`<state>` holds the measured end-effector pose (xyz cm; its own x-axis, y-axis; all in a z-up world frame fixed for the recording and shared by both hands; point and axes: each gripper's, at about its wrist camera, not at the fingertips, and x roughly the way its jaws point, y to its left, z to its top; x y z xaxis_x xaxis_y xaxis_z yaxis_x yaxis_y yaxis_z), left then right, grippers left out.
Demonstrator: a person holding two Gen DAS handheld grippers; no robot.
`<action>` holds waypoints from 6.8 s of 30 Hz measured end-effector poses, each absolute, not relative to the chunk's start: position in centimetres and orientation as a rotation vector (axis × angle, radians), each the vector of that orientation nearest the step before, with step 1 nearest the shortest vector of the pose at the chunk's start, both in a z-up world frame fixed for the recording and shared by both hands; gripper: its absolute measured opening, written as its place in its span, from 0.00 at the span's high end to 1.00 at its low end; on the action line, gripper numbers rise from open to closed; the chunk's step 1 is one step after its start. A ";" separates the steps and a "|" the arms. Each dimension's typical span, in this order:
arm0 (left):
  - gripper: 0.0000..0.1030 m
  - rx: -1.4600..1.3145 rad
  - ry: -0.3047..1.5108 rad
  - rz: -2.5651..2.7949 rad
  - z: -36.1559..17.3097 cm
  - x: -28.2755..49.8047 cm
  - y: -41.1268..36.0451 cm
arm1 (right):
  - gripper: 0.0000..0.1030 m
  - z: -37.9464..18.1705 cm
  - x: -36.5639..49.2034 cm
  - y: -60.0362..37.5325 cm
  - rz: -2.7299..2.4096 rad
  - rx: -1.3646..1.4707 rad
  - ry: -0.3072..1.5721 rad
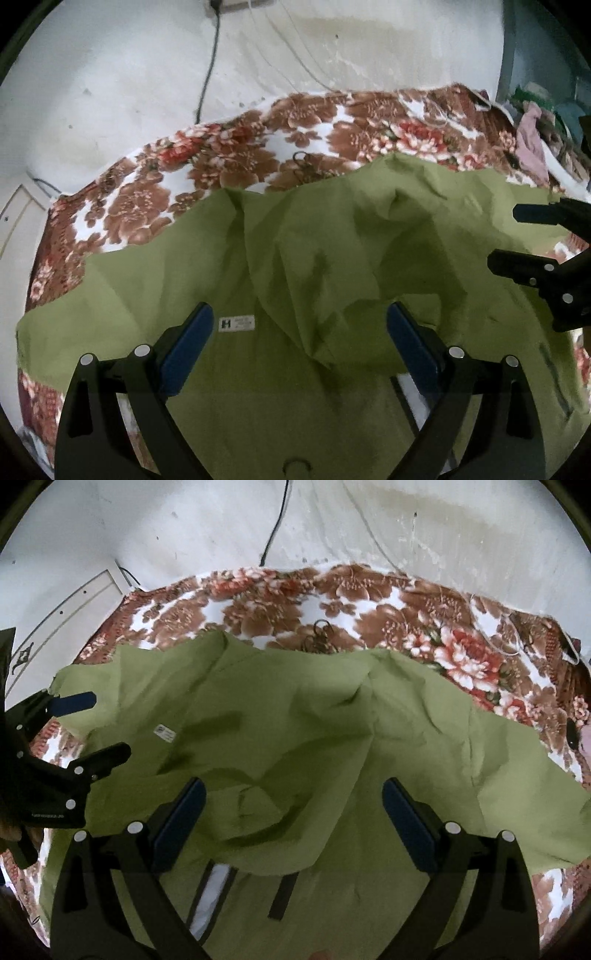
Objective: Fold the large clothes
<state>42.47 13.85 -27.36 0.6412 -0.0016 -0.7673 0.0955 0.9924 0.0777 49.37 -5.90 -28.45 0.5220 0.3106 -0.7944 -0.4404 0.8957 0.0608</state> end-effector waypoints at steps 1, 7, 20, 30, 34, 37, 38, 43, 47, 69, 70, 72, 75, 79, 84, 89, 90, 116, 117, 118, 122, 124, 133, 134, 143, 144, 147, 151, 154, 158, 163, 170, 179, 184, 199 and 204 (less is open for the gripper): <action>0.09 0.108 0.868 -0.049 -26.9 41.8 14.0 | 0.08 -27.7 48.8 -5.9 0.452 -0.148 0.915; 0.07 0.036 0.849 0.033 -25.0 37.5 17.5 | 0.08 -25.9 47.2 -4.3 0.458 -0.128 0.912; 0.06 -0.114 0.872 0.228 -27.1 31.8 35.0 | 0.08 -28.0 46.5 8.6 0.539 -0.149 0.938; 0.06 -0.090 0.883 0.343 -30.7 31.3 46.3 | 0.08 -32.6 47.8 20.2 0.589 -0.240 0.963; 0.06 -0.102 0.890 0.405 -31.8 31.1 51.1 | 0.08 -35.0 47.9 24.1 0.600 -0.275 0.979; 0.06 -0.140 0.879 0.469 -32.7 30.8 55.2 | 0.08 -37.0 47.9 26.6 0.597 -0.309 0.993; 0.06 -0.182 0.874 0.498 -33.2 30.7 57.2 | 0.08 -37.6 47.8 27.2 0.594 -0.317 0.996; 0.05 -0.326 0.858 0.649 -35.4 30.2 65.5 | 0.08 -40.4 48.4 29.5 0.582 -0.362 1.005; 0.05 -0.384 0.843 0.720 -36.6 30.7 70.5 | 0.08 -41.9 49.0 30.2 0.574 -0.366 1.028; 0.07 -0.460 0.844 0.730 -40.0 36.8 79.6 | 0.05 -44.8 49.4 30.3 0.555 -0.340 1.072; 0.07 -0.478 0.818 0.767 -39.7 36.4 80.1 | 0.05 -44.9 49.4 30.3 0.553 -0.339 1.073; 0.07 -0.544 0.771 0.813 -39.5 35.4 81.2 | 0.05 -45.0 49.4 30.3 0.552 -0.340 1.074; 0.09 -0.589 0.778 0.806 -40.1 35.0 82.5 | 0.05 -45.0 49.3 30.4 0.548 -0.339 1.072; 0.44 -0.599 0.791 0.817 -40.5 34.8 83.0 | 0.05 -45.1 49.1 30.2 0.545 -0.338 1.075; 0.73 -0.631 0.768 0.783 -39.3 33.6 83.4 | 0.05 -45.0 49.2 30.2 0.546 -0.341 1.080; 0.87 -0.529 0.802 0.700 -37.0 34.6 82.3 | 0.05 -45.1 49.2 30.4 0.532 -0.344 1.086; 0.89 -0.509 0.803 0.688 -36.3 34.8 82.0 | 0.05 -45.1 49.2 30.4 0.528 -0.343 1.090; 0.93 -0.159 0.699 0.227 -12.2 44.5 51.7 | 0.05 -43.3 46.2 26.0 0.545 -0.294 1.110; 0.93 -0.151 0.699 0.214 -12.2 44.7 50.6 | 0.05 -43.4 45.8 25.7 0.547 -0.306 1.103; 0.93 -0.142 0.694 0.197 -11.9 44.8 49.3 | 0.05 -43.6 45.6 25.5 0.549 -0.312 1.102; 0.93 -0.170 0.679 0.129 -11.1 45.8 44.9 | 0.05 -44.5 45.2 24.5 0.541 -0.305 1.123; 0.93 -0.185 0.660 0.092 -10.7 46.4 42.4 | 0.05 -44.7 45.1 24.3 0.542 -0.303 1.115; 0.93 -0.177 0.629 -0.063 -10.0 48.9 31.4 | 0.05 -45.2 44.6 24.0 0.548 -0.285 1.110; 0.93 -0.170 0.628 -0.079 -10.0 49.1 30.2 | 0.05 -45.2 44.8 23.9 0.547 -0.275 1.114; 0.93 -0.246 0.647 -0.214 -12.3 51.2 18.7 | 0.05 -45.6 43.7 23.6 0.539 -0.278 1.127; 0.93 -0.245 0.645 -0.234 -12.6 51.3 16.8 | 0.05 -45.6 43.6 23.6 0.543 -0.286 1.124; 0.93 -0.236 0.663 -0.272 -13.7 51.6 12.4 | 0.05 -45.7 43.1 23.3 0.562 -0.305 1.115; 0.93 -0.158 0.710 -0.307 -16.2 51.8 6.7 | 0.05 -45.8 42.8 23.0 0.579 -0.300 1.122; 0.93 -0.071 0.747 -0.339 -18.3 51.4 2.7 | 0.05 -45.7 42.7 22.7 0.597 -0.296 1.123; 0.93 0.040 0.818 -0.373 -21.9 50.8 -2.9 | 0.05 -45.9 41.8 22.3 0.638 -0.320 1.105; 0.93 0.209 0.878 -0.375 -26.4 51.0 -7.7 | 0.05 -45.4 41.1 21.2 0.704 -0.331 1.098; 0.92 0.304 0.951 -0.329 -31.2 52.3 -11.6 | 0.05 -44.6 40.6 18.6 0.750 -0.211 1.177; 0.85 0.408 1.092 -0.246 -38.5 53.4 -16.8 | 0.05 -44.4 39.7 16.5 0.810 -0.252 1.124; 0.58 0.535 1.129 -0.257 -41.6 52.1 -20.8 | 0.05 -44.7 39.4 14.7 0.828 -0.251 1.119; 0.20 0.404 1.062 -0.320 -29.0 52.7 -17.9 | 0.05 -42.0 37.3 10.1 0.784 -0.404 1.015; 0.05 0.418 1.000 -0.186 -21.9 54.6 -4.5 | 0.05 -40.4 38.8 4.7 0.702 -0.396 0.990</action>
